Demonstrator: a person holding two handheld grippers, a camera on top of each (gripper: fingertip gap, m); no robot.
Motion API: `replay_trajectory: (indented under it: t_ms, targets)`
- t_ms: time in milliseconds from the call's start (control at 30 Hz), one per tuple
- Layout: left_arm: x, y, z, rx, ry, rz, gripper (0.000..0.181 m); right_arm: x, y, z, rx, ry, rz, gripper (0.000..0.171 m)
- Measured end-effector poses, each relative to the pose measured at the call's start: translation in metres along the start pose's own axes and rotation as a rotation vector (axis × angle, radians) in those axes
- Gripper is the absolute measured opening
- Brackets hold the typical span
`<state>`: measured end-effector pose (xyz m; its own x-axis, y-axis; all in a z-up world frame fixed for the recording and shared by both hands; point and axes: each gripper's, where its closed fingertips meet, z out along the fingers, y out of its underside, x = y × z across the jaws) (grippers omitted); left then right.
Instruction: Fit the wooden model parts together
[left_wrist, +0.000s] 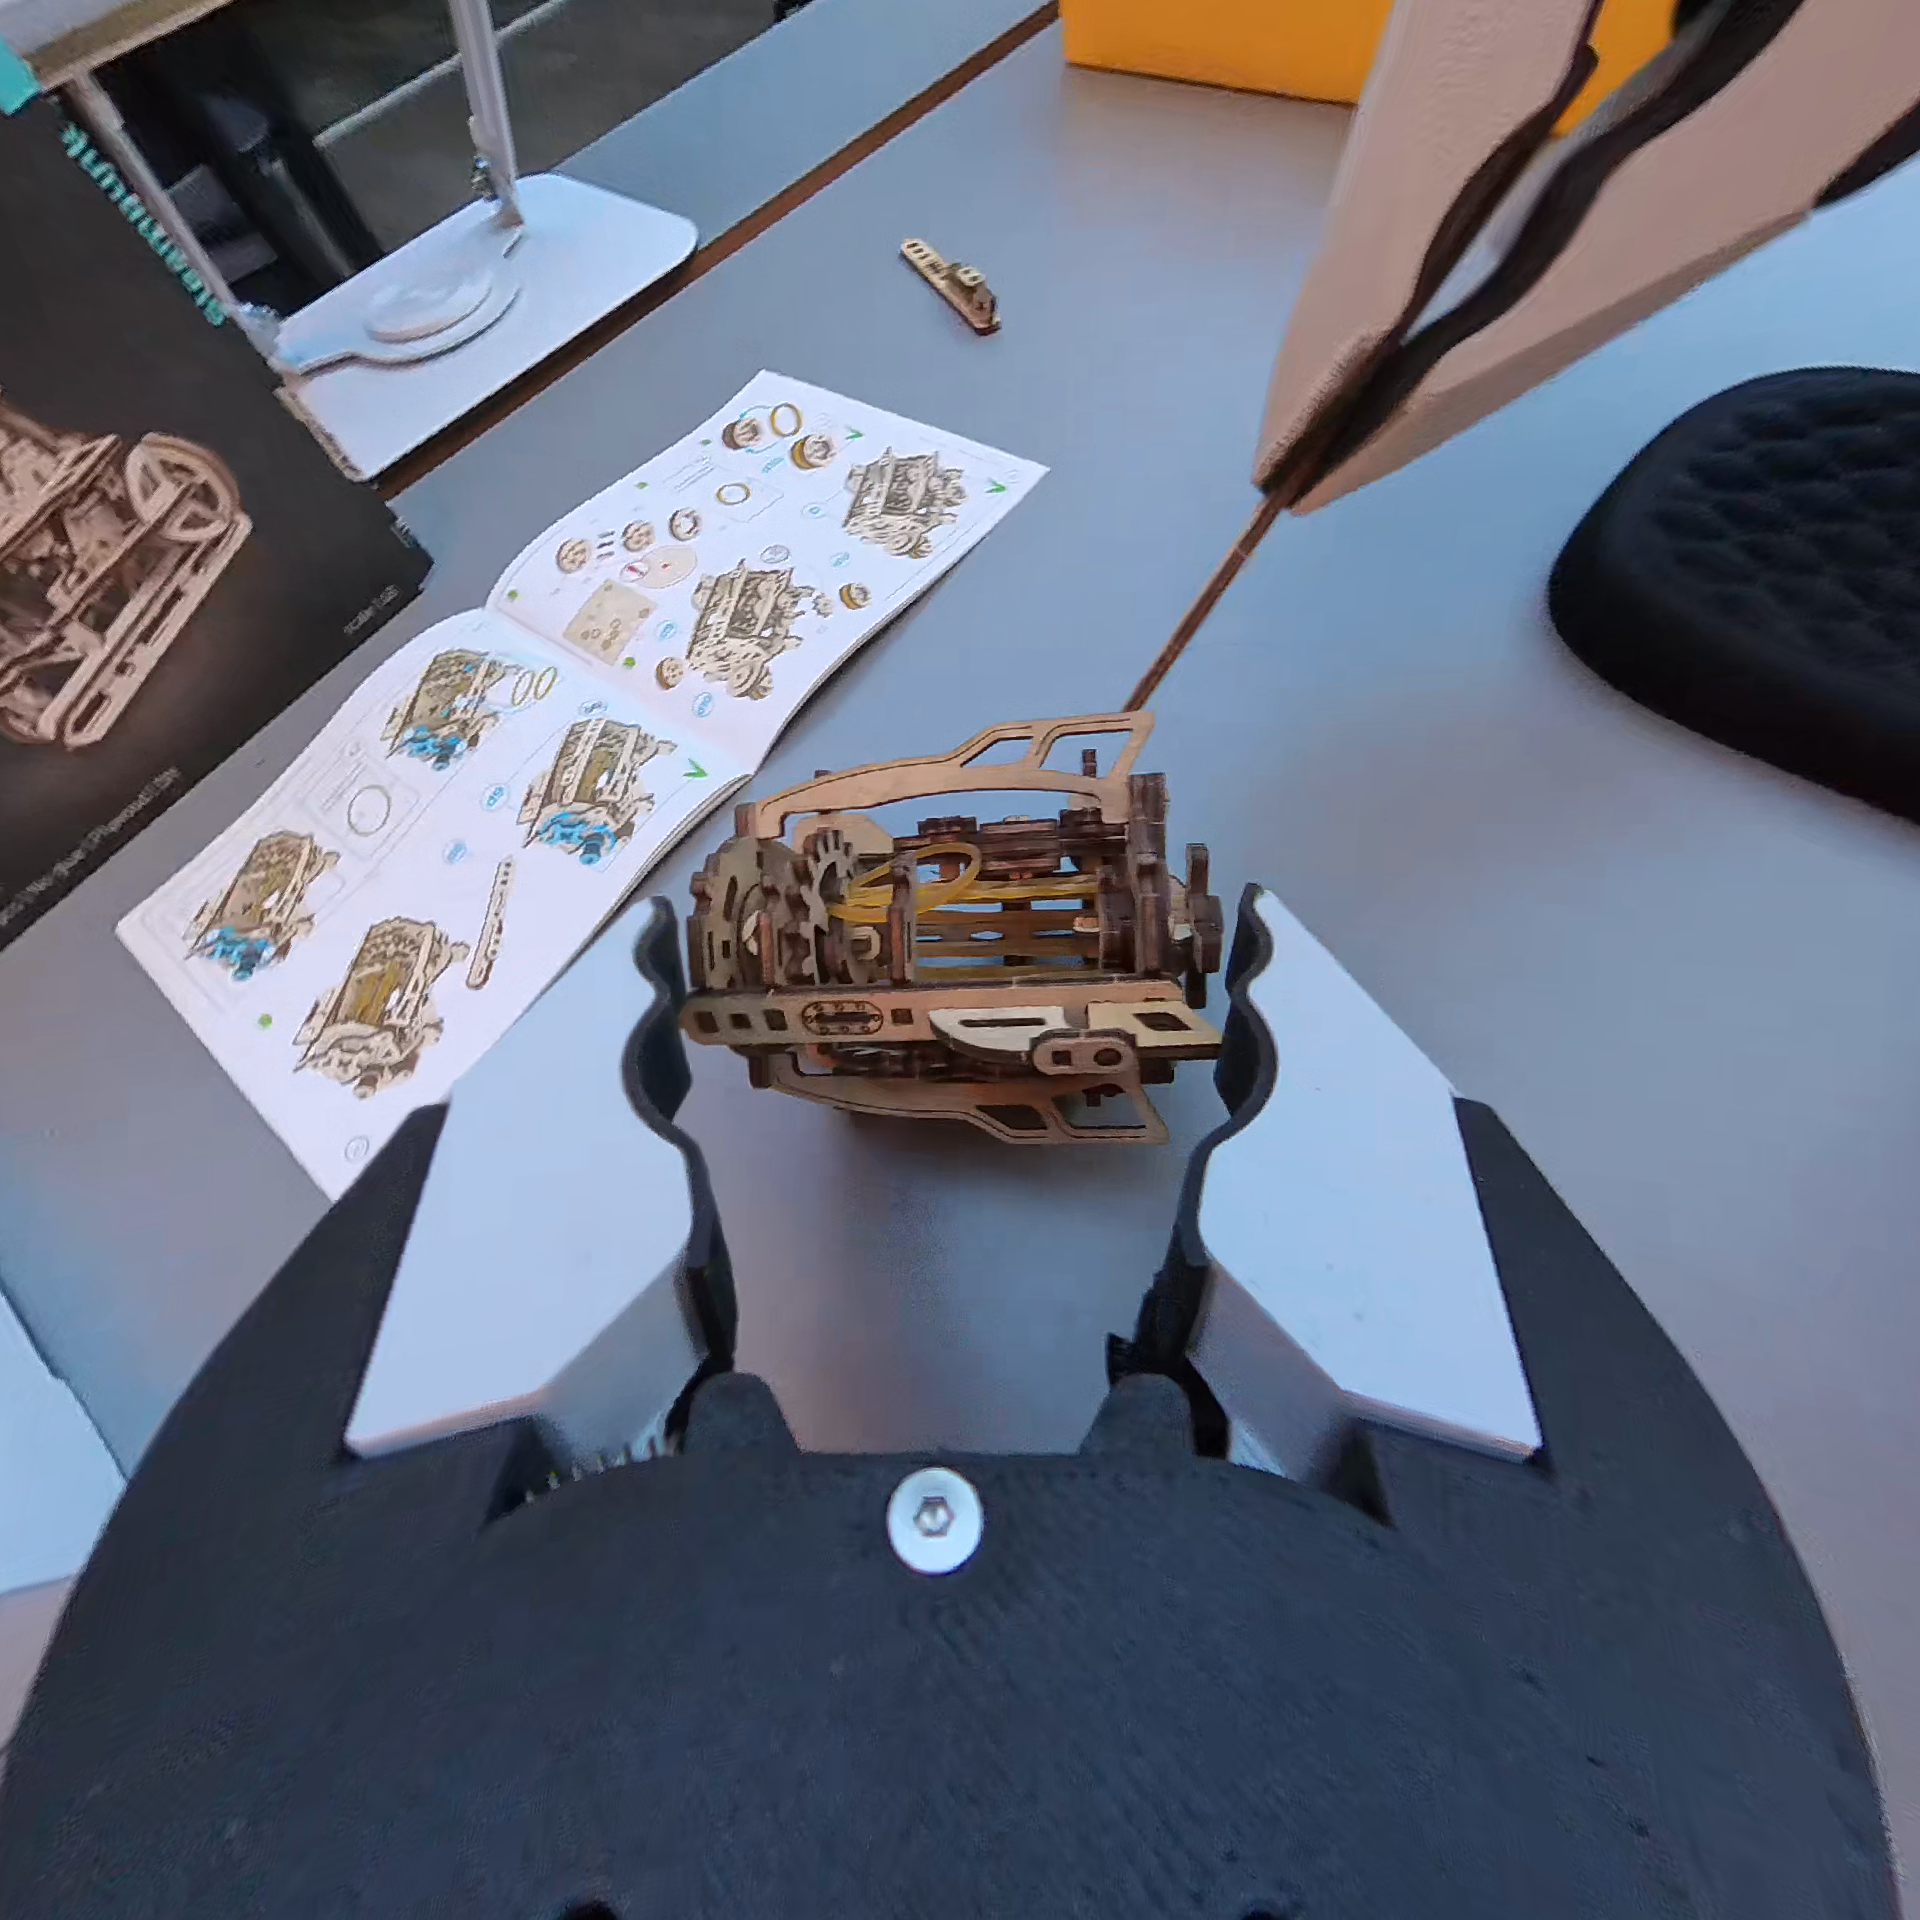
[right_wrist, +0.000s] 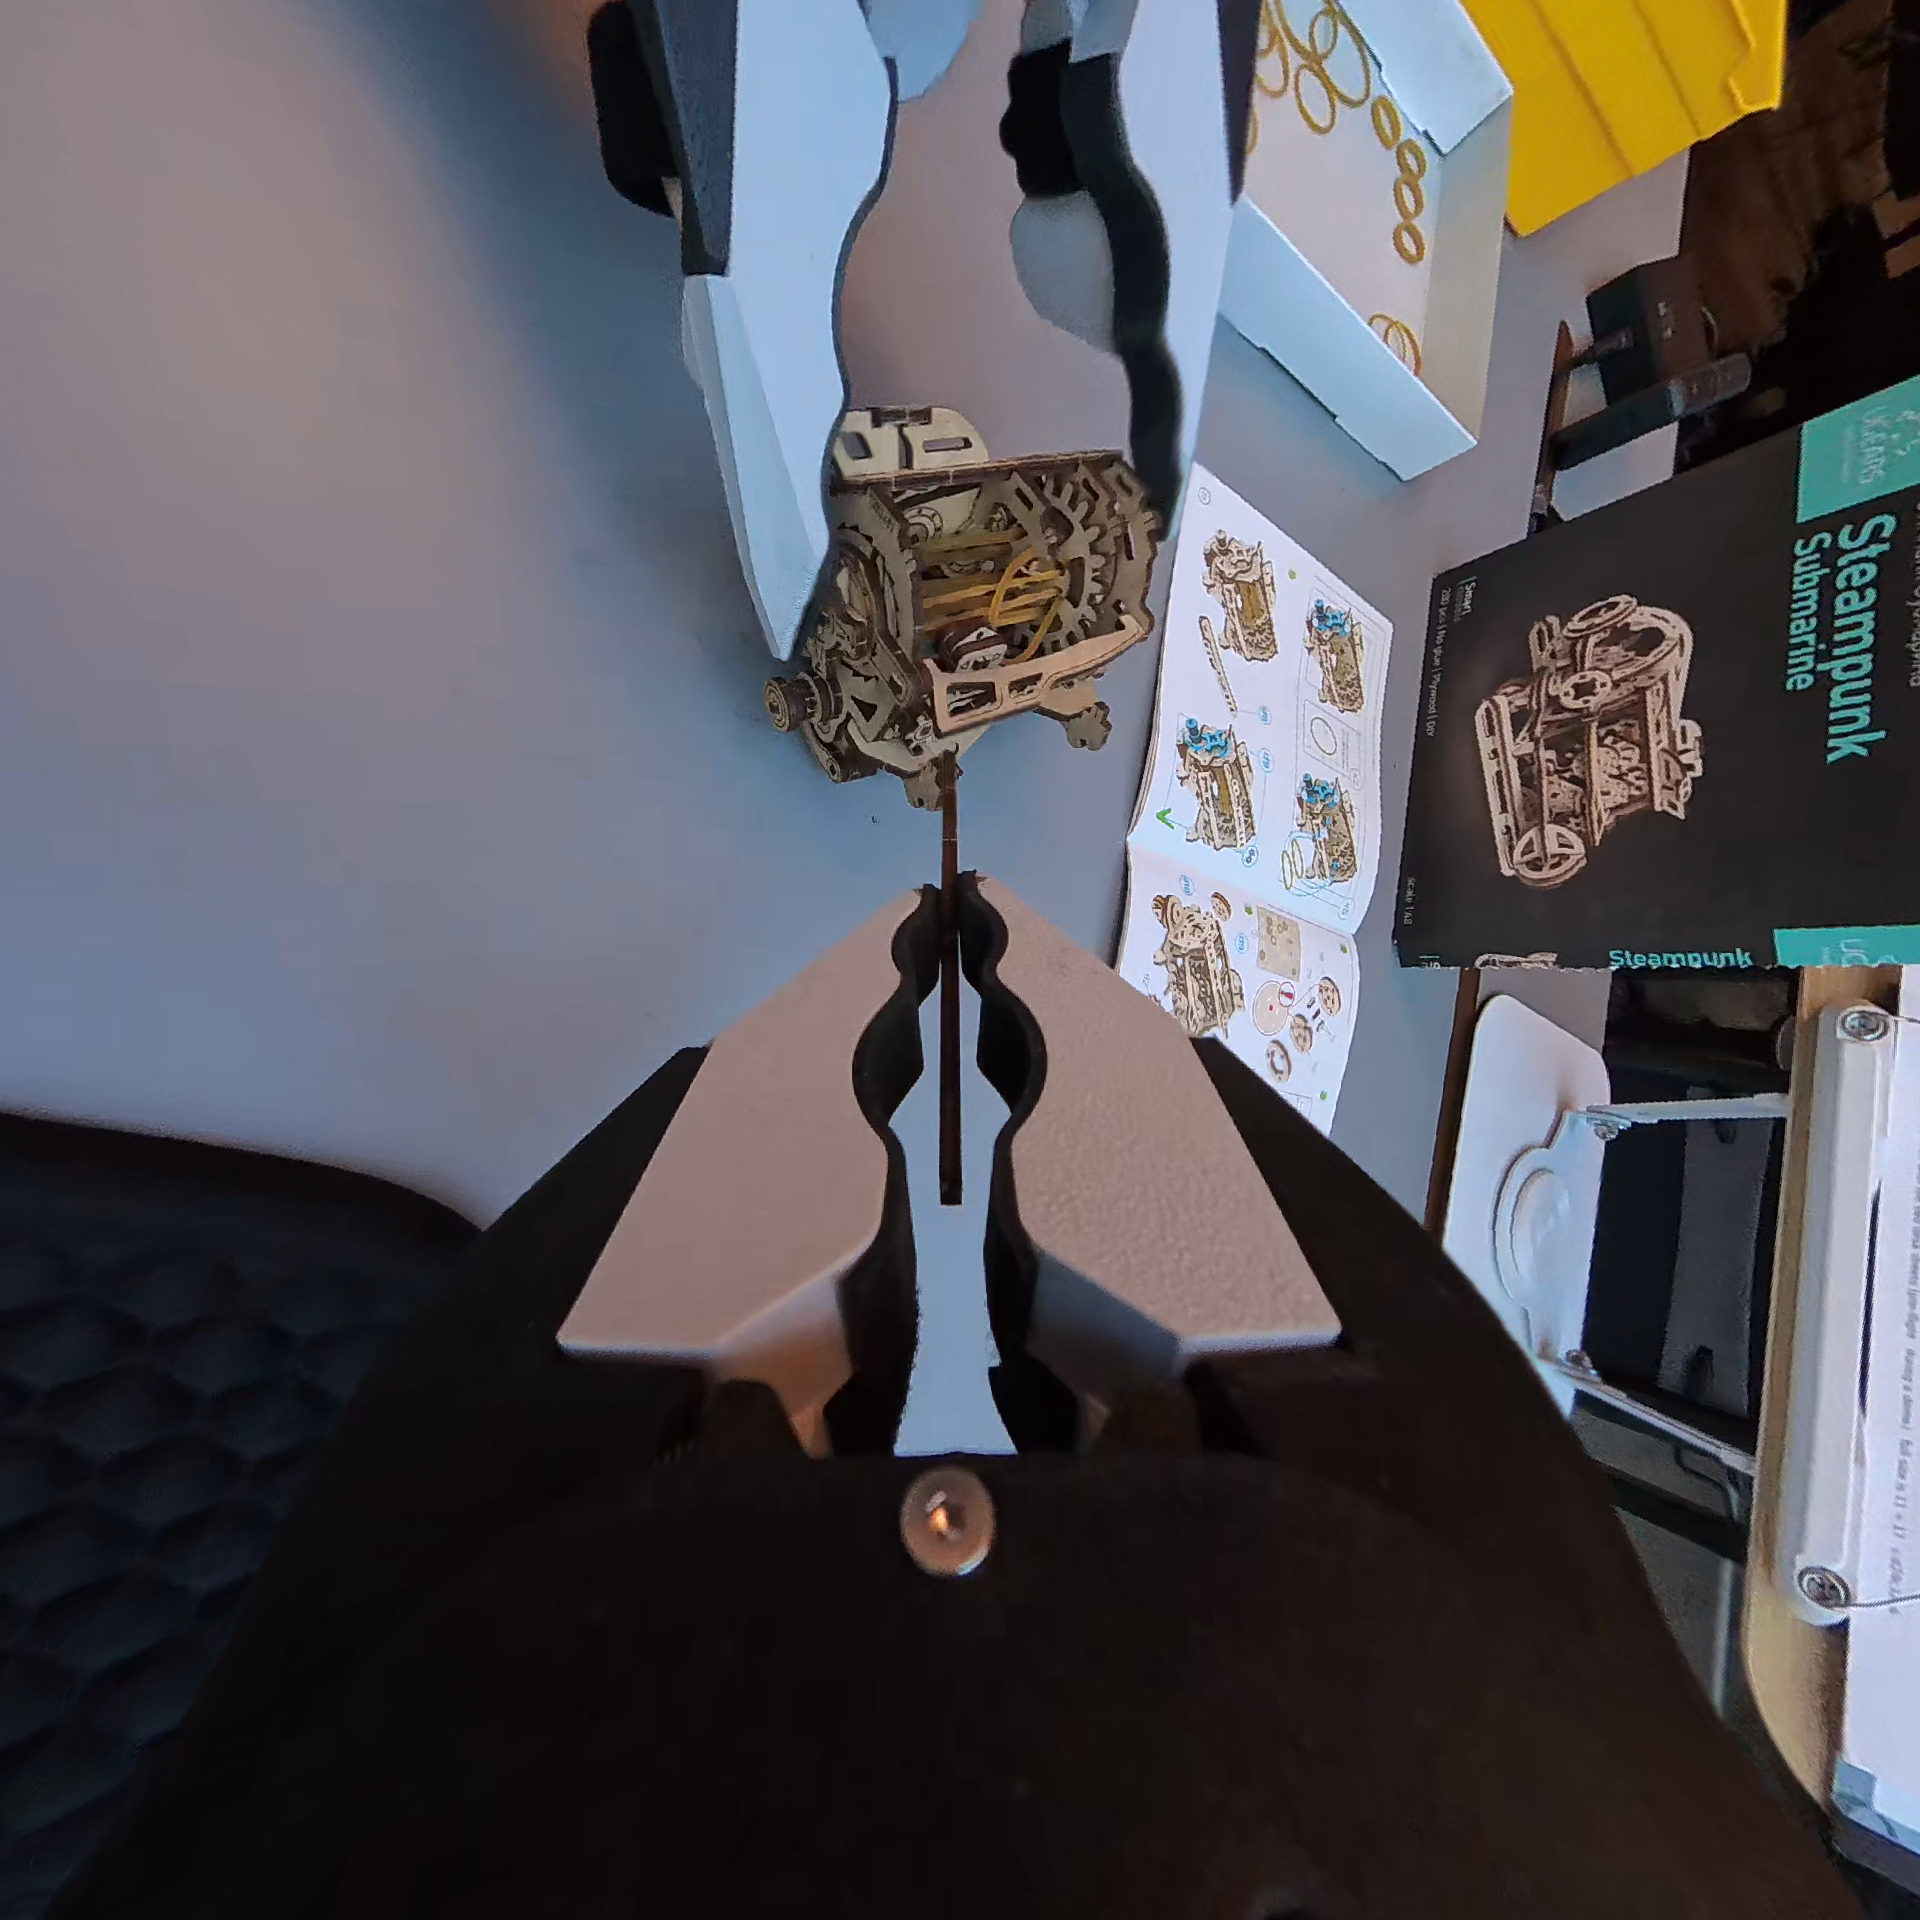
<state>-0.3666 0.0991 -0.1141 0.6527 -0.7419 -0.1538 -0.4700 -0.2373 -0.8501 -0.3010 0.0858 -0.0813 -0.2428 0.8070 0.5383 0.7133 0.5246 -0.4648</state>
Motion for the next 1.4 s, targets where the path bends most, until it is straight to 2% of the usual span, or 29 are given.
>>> replay_trajectory:
  t_ms: [33,300,367,467,533,600,733,867,1000,1400]
  targets:
    - [0.001,-0.001,0.0,0.008,0.018,0.019,0.102,0.001,0.0,-0.002,0.008,-0.001,0.011,0.001]
    - [0.005,0.002,-0.007,-0.034,0.195,0.081,0.102,0.012,-0.013,-0.015,0.045,-0.001,0.073,0.001]
    - [0.0,-0.002,-0.007,-0.02,0.211,0.039,0.111,0.014,-0.024,-0.017,0.074,-0.021,0.116,0.001]
    - [0.005,-0.008,-0.008,-0.011,0.322,-0.064,0.126,0.016,-0.034,-0.014,0.081,-0.074,0.176,0.001]
    - [0.011,-0.009,-0.008,-0.018,0.384,-0.093,0.13,0.014,-0.036,-0.008,0.061,-0.148,0.229,0.001]
    - [0.01,-0.007,-0.005,-0.026,0.37,-0.054,0.127,0.018,-0.034,0.001,0.022,-0.196,0.27,0.001]
    - [0.011,-0.002,0.0,-0.041,0.37,-0.005,0.108,0.023,-0.033,0.015,-0.017,-0.278,0.3,0.001]
    - [0.009,0.006,0.004,-0.052,0.322,0.071,0.113,0.028,-0.032,0.025,-0.066,-0.331,0.329,0.001]
    - [0.01,0.005,0.003,-0.032,0.323,0.107,0.104,0.025,-0.037,0.03,-0.088,-0.384,0.329,0.001]
    - [0.011,0.005,0.002,0.003,0.337,0.116,0.103,0.02,-0.036,0.035,-0.186,-0.365,0.235,0.001]
